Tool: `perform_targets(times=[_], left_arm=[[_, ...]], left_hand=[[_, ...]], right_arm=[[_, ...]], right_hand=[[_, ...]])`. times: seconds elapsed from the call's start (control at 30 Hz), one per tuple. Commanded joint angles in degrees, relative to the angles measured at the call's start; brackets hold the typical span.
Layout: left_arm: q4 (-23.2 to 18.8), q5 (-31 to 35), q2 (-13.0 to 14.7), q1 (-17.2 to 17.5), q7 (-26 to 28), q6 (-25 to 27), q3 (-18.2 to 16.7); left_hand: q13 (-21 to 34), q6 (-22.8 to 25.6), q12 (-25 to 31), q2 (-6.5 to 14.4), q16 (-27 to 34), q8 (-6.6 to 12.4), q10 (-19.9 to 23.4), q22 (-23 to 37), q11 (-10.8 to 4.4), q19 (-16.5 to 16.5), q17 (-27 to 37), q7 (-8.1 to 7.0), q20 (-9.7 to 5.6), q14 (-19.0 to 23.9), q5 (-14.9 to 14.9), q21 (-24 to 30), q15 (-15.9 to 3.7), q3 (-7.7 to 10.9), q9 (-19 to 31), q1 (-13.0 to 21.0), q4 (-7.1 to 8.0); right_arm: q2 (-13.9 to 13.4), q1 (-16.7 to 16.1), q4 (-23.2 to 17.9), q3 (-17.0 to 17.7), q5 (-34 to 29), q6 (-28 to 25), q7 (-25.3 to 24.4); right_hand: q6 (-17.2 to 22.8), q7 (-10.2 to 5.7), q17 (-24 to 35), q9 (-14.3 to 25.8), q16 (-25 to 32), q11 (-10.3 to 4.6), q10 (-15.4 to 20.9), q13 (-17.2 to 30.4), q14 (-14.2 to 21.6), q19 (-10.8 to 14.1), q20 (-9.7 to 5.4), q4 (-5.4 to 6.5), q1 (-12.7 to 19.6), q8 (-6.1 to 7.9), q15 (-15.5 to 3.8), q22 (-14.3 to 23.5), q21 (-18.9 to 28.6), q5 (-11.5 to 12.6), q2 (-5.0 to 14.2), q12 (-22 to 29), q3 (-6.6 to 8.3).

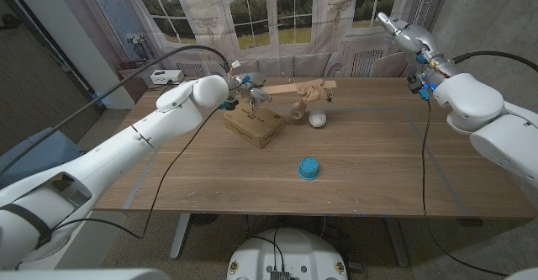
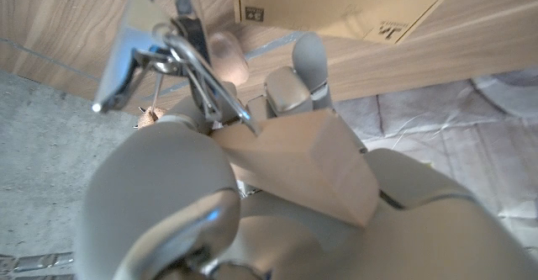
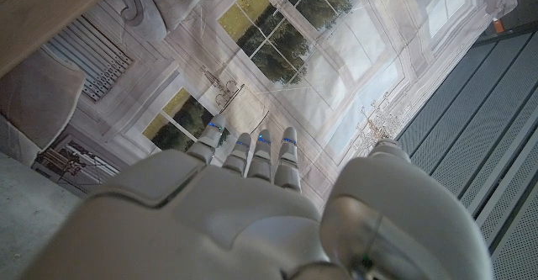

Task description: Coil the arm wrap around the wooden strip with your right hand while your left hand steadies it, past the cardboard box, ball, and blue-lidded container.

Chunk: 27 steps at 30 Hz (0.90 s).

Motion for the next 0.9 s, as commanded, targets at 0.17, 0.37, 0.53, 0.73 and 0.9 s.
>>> perform_targets(times=[0.17,0.37,0.53,0.73,0.9], left_arm=[[-1.0,-9.0,4.3,-3.1,-6.9,16.7,1.7],[0.8,-13.0,5.1,-4.7,-8.0,19.0,2.8],[2.8,-15.7,5.5,-6.4,-9.0,19.9,4.3],[5.8,-17.4,5.4,-9.5,-11.7,21.2,7.3],[9.1,-17.9,4.7,-13.3,-15.6,22.9,11.0]], left_hand=[[0.1,-0.9,0.2,0.5,0.3,-0.36,3.6,0.4,-2.84,1.6,-0.1,2.10,-3.14,1.3,0.4,0.2,-0.76,0.58,-0.5,-0.1,0.13],[0.1,-1.3,0.2,0.6,0.6,-0.07,3.5,0.3,-2.86,1.9,0.0,1.87,-3.33,1.5,0.4,0.1,-0.98,0.63,0.0,-0.2,0.22],[0.1,-1.7,0.2,1.0,1.2,0.16,3.5,0.7,-3.07,2.1,0.2,1.78,-3.46,1.5,0.4,0.1,-1.22,0.76,0.1,-0.4,0.40],[0.2,-2.7,0.2,1.3,1.5,0.73,3.3,0.7,-2.99,2.1,0.3,1.61,-3.47,1.3,0.3,-0.1,-1.48,0.78,1.1,-0.7,0.58],[0.2,-4.4,0.0,1.5,1.6,0.90,2.4,0.9,-3.29,1.8,0.6,0.49,-3.44,0.5,-0.4,-0.2,-1.68,0.38,1.9,-1.3,0.98]], right_arm=[[3.0,2.5,2.3,-2.5,-1.8,2.4,0.5],[3.2,3.3,2.6,-3.4,-1.9,2.3,0.6],[3.2,3.8,2.6,-3.9,-2.2,2.2,0.6],[3.3,4.3,2.5,-4.6,-2.4,2.0,0.5],[3.3,4.6,2.6,-5.0,-2.7,2.2,0.3]], right_hand=[[0.7,-0.10,-0.2,0.2,0.4,-0.22,0.5,0.1,0.6,0.8,-0.06,-0.05,0.4,0.05,0.11,0.0,-0.2,-0.3,0.29,0.4,-0.36],[0.9,-0.27,-0.4,0.2,0.4,-0.18,0.7,0.1,0.7,1.0,-0.03,-0.09,0.5,0.05,0.19,0.0,-0.4,-0.3,0.37,0.4,-0.38],[1.0,-0.26,-0.6,0.2,0.4,-0.16,0.8,0.1,0.8,1.0,-0.02,-0.11,0.5,0.01,0.26,0.0,-0.5,-0.3,0.44,0.3,-0.40],[1.3,-0.18,-0.8,0.2,0.4,-0.16,0.9,0.1,1.1,1.2,-0.02,-0.14,0.6,0.03,0.55,0.1,-0.6,-0.4,0.53,0.3,-0.44],[1.5,-0.13,-1.0,0.2,0.4,-0.18,0.9,0.1,1.1,1.2,0.01,-0.15,0.6,0.06,0.69,0.1,-0.7,-0.4,0.58,0.3,-0.47]])
